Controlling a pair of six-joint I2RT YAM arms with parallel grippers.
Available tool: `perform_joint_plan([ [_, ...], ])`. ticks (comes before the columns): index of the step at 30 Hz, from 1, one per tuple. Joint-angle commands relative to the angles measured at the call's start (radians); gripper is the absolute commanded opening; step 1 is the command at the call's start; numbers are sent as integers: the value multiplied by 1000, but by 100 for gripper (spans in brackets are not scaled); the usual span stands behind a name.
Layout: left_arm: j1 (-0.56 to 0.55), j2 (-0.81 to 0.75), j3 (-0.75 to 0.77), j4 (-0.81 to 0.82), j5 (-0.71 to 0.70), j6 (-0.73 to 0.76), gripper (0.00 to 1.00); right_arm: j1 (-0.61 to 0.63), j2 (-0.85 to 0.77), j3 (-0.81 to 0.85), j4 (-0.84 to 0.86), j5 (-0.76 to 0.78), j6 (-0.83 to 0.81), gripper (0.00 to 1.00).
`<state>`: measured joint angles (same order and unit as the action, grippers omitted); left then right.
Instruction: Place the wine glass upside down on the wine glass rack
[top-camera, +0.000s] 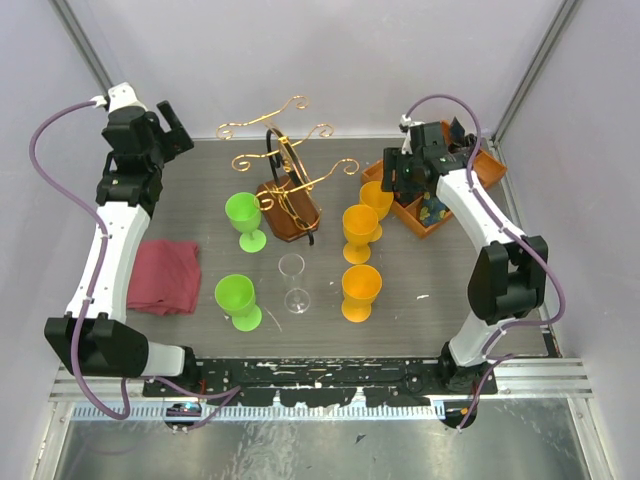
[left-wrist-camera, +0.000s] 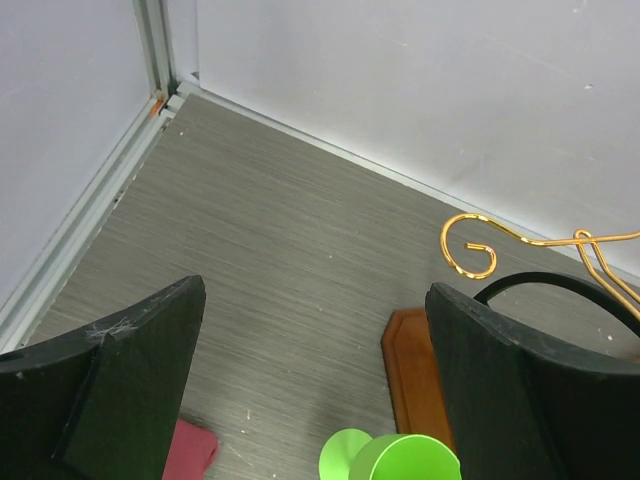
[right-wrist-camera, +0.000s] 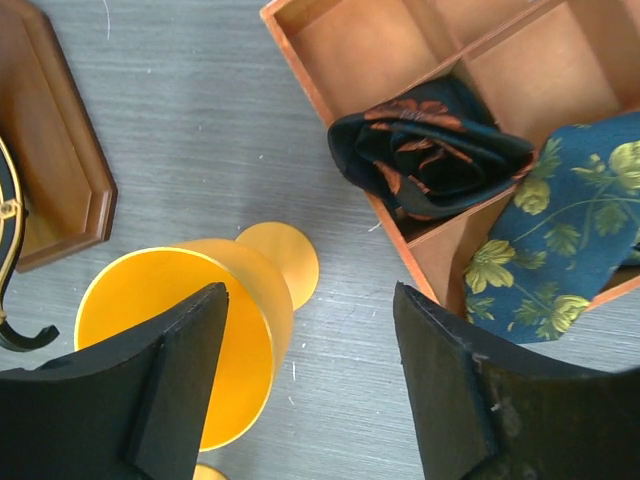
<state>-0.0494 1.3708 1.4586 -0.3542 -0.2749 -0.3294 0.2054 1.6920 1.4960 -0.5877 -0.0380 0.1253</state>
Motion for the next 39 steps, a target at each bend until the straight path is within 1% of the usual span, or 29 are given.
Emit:
perform_joint_plan([
  [1,3,5,34,-23,-10,-23,98,5,10,52,-11,-69,12,71],
  [4,1,5,27,-22,-16,-32,98,8,21,50,-19,-74,9,66],
  [6,2,4,18,-15,-17,-41,98,8,28,50,-24,-73,4,56],
  [7,2,3,12,-8,-15,-47,98,8,31,50,-27,-73,2,50],
  [10,2,5,3,3,-1,-56,98,9,40,66,-43,-68,-8,21],
  [11,2,8,7,3,4,-60,98,9,40,74,-47,-64,-12,14],
  [13,2,15,13,0,13,-72,98,9,37,99,-59,-48,-17,3],
  [14,1,17,18,-2,19,-79,98,8,36,116,-67,-36,-19,1],
  [18,2,36,59,-19,80,-93,98,8,28,243,-127,59,-32,1],
  [22,2,63,144,-76,123,-125,98,8,28,448,-206,179,-68,1],
  [24,1,67,168,-80,142,-148,98,8,31,553,-228,242,-96,1],
  [26,2,69,185,-68,159,-181,98,9,22,621,-209,321,-126,1],
  [28,0,75,204,-53,195,-215,98,8,-12,629,-124,339,-159,1],
  [30,1,88,225,-50,229,-244,98,9,-59,583,-17,298,-171,1],
  [32,2,102,244,-50,259,-258,98,11,-119,511,112,195,-163,1],
  [35,2,112,248,-42,272,-275,98,15,-203,387,310,29,-109,1],
  [37,2,111,235,-31,273,-292,98,25,-237,330,438,-94,-44,1],
  [39,2,102,206,-1,283,-306,98,48,-239,300,506,-163,-6,1],
])
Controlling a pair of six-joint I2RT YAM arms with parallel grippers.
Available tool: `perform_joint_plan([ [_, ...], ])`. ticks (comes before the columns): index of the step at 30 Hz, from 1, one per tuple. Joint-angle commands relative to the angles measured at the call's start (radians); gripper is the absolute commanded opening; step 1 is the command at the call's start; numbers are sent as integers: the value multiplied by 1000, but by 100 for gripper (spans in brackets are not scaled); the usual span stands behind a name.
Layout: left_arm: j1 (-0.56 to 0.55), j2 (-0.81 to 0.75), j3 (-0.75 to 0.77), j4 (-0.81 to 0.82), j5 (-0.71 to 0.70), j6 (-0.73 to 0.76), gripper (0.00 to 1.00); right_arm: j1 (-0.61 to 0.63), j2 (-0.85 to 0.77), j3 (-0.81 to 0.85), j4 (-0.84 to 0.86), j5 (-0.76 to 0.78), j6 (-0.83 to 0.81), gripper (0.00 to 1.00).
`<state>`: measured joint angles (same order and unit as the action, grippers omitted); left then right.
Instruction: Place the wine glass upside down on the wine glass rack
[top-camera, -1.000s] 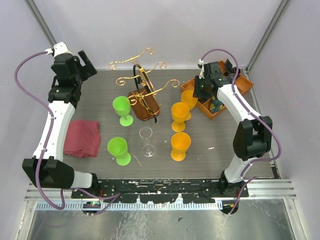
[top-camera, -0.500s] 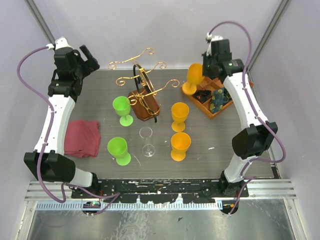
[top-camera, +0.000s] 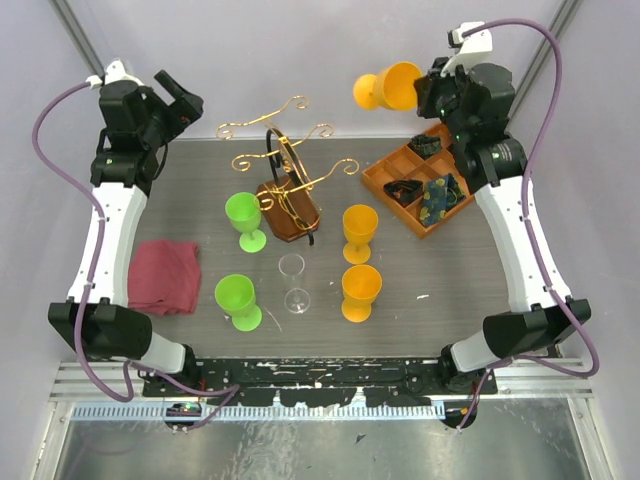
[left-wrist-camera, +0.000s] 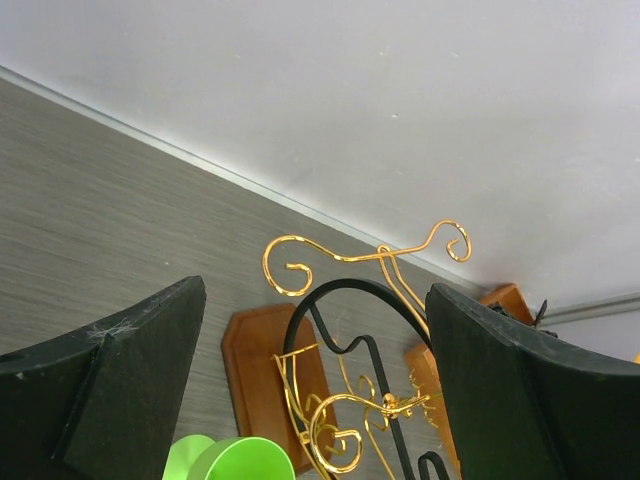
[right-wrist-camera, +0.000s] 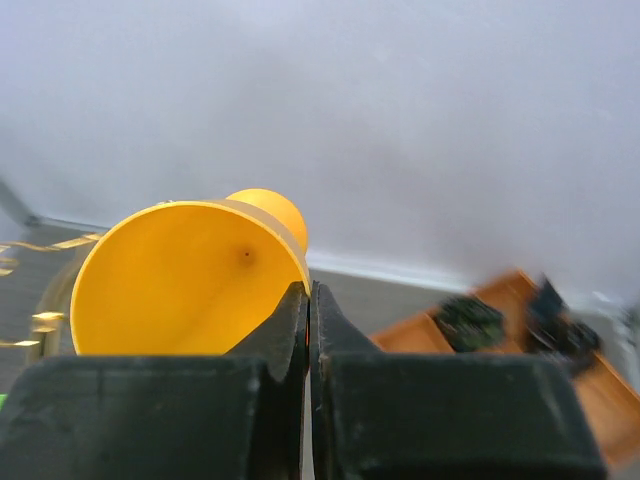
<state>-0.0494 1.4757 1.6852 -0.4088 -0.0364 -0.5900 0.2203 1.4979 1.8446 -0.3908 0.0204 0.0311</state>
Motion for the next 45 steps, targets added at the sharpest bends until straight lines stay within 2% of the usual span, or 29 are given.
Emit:
perform_joint_plan([
  [1,2,-11,-40,76,52,-52,98,52,-40,-53,334,-235,94,1],
  [6,2,-45,-118,166,96,-114,98,192,0,-84,444,-229,41,1],
  [11,-5,-79,-176,290,166,-248,98,280,29,-176,673,-202,84,1],
  [14,-30,-98,-217,385,148,-347,98,315,38,-210,773,-191,98,1],
  [21,-90,-134,-326,503,59,-596,98,414,74,-265,908,-132,10,1],
  [35,-120,-196,-415,514,31,-788,100,478,113,-269,933,-161,0,1],
  [41,-142,-199,-410,509,43,-825,93,509,153,-262,952,-149,-33,1],
  [43,-144,-198,-410,502,41,-834,88,522,161,-265,963,-142,-46,1],
  [45,-148,-198,-411,496,43,-842,80,533,164,-272,976,-128,-62,1],
])
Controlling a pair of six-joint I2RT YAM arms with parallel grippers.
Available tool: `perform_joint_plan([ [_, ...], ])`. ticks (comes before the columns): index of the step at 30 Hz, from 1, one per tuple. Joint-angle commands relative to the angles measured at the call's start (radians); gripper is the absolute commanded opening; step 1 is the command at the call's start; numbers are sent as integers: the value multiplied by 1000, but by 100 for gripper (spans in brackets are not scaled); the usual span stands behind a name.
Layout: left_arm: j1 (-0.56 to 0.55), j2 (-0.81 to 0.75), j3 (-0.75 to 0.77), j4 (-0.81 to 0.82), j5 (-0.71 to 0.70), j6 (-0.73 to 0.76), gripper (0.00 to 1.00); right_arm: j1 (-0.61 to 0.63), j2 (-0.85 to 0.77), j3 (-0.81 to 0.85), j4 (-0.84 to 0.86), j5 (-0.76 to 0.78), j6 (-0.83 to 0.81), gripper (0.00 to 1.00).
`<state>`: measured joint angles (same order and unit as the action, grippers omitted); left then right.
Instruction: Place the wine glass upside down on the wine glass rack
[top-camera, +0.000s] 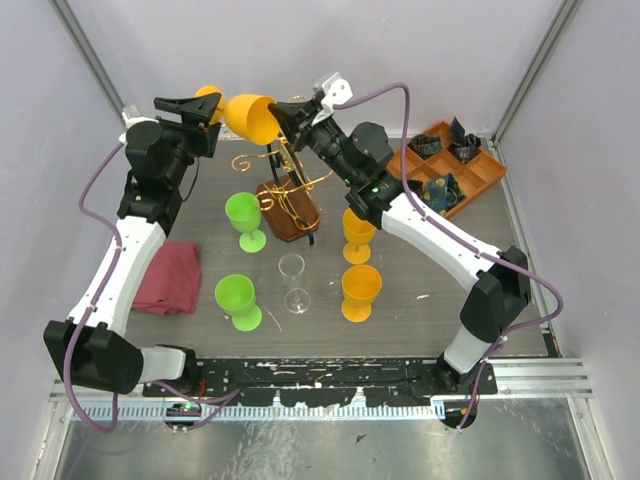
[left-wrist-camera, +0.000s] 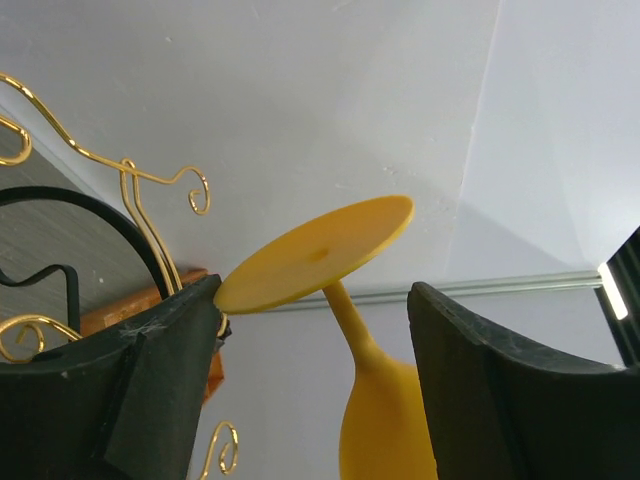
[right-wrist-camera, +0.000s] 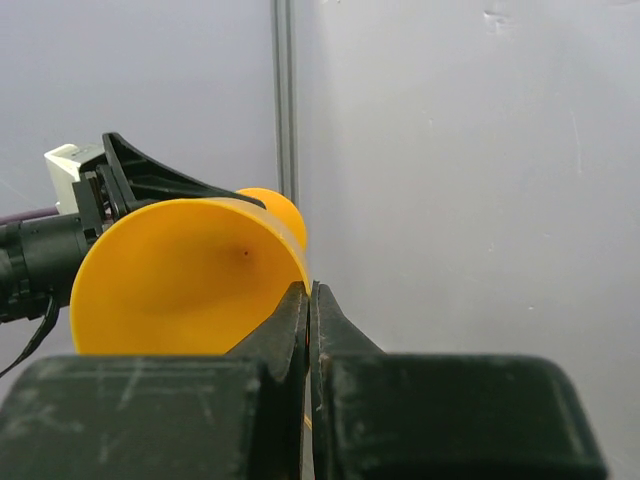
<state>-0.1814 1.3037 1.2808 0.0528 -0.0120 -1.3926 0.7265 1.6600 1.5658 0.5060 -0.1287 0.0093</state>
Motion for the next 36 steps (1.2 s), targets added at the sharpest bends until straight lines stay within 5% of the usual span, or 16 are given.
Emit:
perform_joint_plan([
  [1,-16,-26,-7,30,19,-45,76,33,4,3,89,27,-48,1],
  [8,-16,-14,-6,30,46,-89,50,60,35,-12,139,60,-94,1],
  [18,-16,18,2,54,91,-137,25,92,75,-27,178,89,-169,1],
  [22,-16,30,9,66,105,-137,2,94,84,-23,176,90,-169,3],
  [30,21,74,75,111,124,-15,0,94,36,-40,102,127,-197,51],
  [36,110,91,174,92,115,316,0,94,-50,-82,3,197,-257,82],
])
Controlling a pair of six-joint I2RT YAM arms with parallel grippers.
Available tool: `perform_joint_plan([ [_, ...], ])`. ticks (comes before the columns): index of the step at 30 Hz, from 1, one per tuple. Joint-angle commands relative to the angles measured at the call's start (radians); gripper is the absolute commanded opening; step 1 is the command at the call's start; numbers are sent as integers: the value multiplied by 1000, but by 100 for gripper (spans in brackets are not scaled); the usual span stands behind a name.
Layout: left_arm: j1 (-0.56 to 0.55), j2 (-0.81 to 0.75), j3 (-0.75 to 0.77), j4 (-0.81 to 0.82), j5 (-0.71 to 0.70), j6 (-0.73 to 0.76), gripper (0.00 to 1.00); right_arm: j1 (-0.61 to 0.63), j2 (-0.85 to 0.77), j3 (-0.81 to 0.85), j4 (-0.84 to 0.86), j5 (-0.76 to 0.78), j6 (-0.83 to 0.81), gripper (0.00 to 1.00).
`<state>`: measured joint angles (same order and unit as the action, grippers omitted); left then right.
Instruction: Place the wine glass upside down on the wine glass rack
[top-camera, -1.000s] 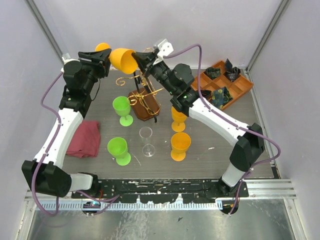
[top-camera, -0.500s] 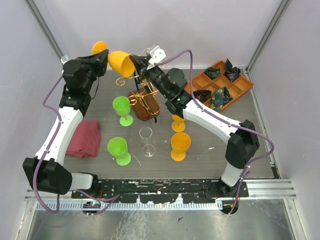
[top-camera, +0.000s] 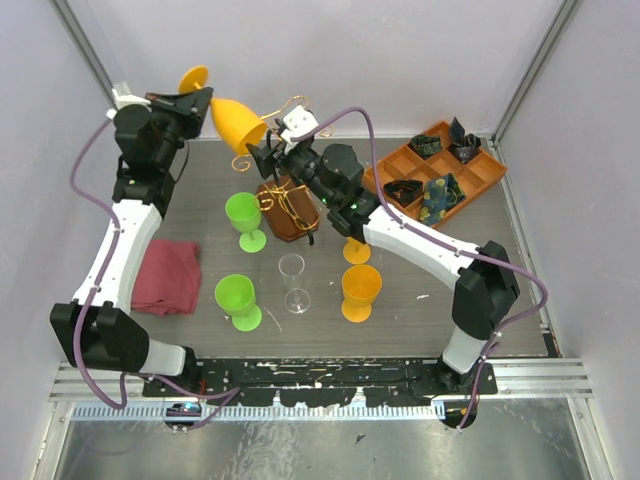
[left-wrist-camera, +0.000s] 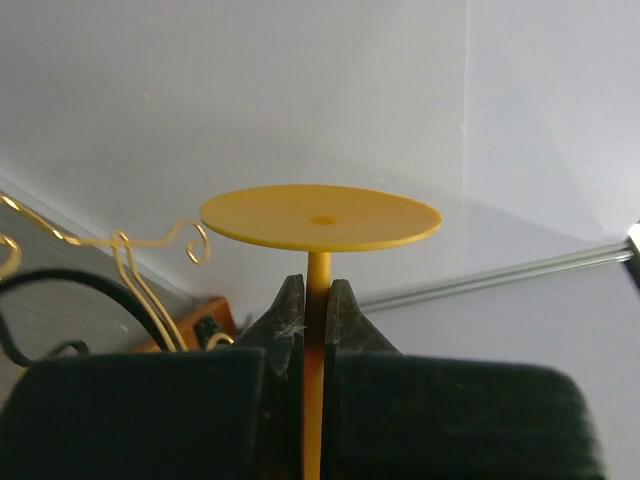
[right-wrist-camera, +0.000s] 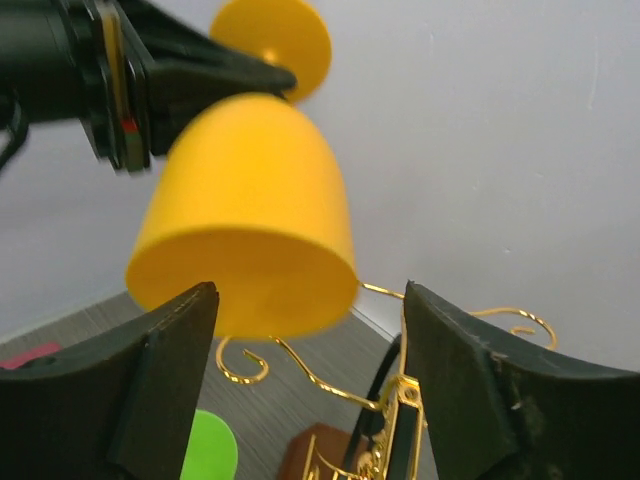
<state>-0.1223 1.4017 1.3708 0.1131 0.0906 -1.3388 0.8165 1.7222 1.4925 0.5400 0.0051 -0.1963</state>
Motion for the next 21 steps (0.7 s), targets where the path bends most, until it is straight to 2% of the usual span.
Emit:
perform_joint_plan([
  [1,60,-9,94,16,-1,349,0,4,-123,-10,-54,88,-61,85],
  [4,66,-22,116,-45,-52,627,0,5,-160,-15,-111,164,-86,93],
  [8,66,-37,71,-61,-115,904,0,4,-209,-24,-170,241,-111,97],
  [14,67,-96,-130,48,-288,1242,0,3,-268,-32,-238,327,-156,98],
  [17,66,-112,-222,131,-345,1331,0,4,-298,-55,-249,347,-179,98],
  [21,67,-95,-334,259,-307,1332,0,4,-325,-75,-262,365,-195,98],
])
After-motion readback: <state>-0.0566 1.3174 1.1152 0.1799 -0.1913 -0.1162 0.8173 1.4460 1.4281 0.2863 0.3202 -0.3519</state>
